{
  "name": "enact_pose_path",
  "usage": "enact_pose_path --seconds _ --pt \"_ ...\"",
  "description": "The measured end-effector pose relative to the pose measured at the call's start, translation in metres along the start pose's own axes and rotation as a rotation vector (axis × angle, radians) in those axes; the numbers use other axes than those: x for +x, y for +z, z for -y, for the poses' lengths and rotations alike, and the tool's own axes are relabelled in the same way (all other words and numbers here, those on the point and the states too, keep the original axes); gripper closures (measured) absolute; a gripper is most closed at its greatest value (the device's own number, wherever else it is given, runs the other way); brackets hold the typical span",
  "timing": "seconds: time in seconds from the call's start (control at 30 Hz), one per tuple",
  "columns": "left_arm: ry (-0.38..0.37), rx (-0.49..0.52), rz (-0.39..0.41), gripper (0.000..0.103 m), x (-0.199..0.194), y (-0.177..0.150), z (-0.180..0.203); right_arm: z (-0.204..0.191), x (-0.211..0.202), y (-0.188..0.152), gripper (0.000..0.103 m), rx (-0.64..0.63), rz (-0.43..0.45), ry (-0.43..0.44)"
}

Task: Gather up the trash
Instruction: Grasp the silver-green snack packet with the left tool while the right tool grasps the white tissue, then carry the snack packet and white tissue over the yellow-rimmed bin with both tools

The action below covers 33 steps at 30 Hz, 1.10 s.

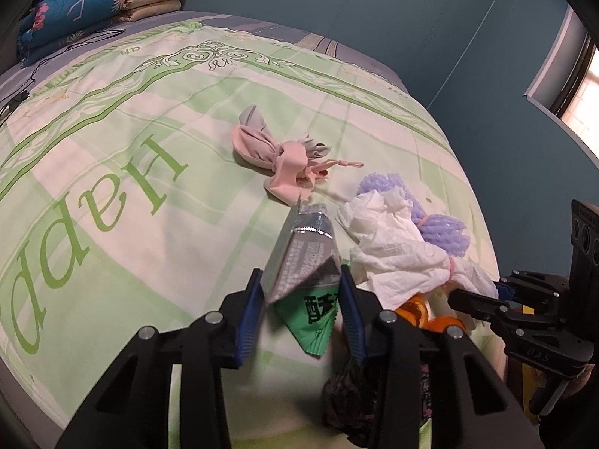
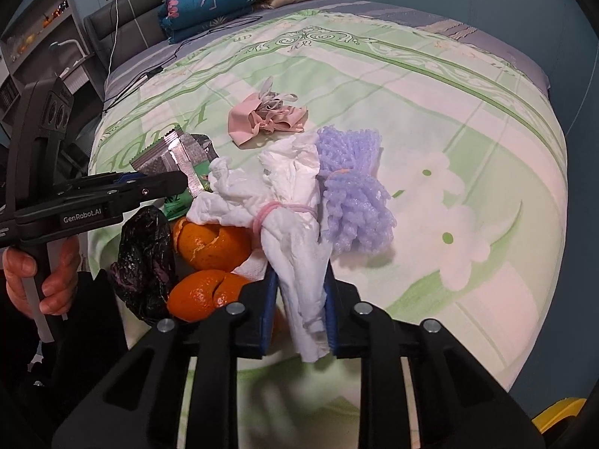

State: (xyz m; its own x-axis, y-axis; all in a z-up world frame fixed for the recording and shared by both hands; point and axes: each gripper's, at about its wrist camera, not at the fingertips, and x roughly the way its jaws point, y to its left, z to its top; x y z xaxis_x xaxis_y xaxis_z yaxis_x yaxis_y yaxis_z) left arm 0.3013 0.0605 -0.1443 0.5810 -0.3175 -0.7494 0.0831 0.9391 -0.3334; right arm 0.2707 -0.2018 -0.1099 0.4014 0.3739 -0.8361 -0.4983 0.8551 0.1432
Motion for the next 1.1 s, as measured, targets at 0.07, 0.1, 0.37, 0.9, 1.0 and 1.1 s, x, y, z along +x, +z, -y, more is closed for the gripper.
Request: enact_pose_path --seconds 0.07,0.1,0.37,0.9,1.0,1.1 --pt "-0.005 -0.018 0.006 0.066 -0.004 0.000 -0.003 0.000 -0.004 -0.001 0.088 0.003 0.008 0.000" --pt "-0.007 -0.025 0.009 0.066 -0.006 0.000 -0.005 -0.001 -0.006 -0.002 0.088 0.005 0.011 0.002" --pt "-0.013 -0.061 0.050 0.066 -0.029 0.000 -0.014 -0.001 -0.031 -0.007 0.089 0.024 0.052 0.008" --pt "-0.012 -0.056 0.130 0.066 -0.080 -0.004 -0.011 0.001 -0.088 -0.024 0.089 0.053 0.151 -0.013" --pt "-0.009 -0.048 0.141 0.066 -0.087 -0.005 -0.007 0.000 -0.098 -0.027 0.089 0.056 0.165 -0.014" --pt "-0.018 -0.045 0.147 0.066 -0.093 -0.006 -0.002 0.000 -0.109 -0.030 0.089 0.059 0.181 -0.019"
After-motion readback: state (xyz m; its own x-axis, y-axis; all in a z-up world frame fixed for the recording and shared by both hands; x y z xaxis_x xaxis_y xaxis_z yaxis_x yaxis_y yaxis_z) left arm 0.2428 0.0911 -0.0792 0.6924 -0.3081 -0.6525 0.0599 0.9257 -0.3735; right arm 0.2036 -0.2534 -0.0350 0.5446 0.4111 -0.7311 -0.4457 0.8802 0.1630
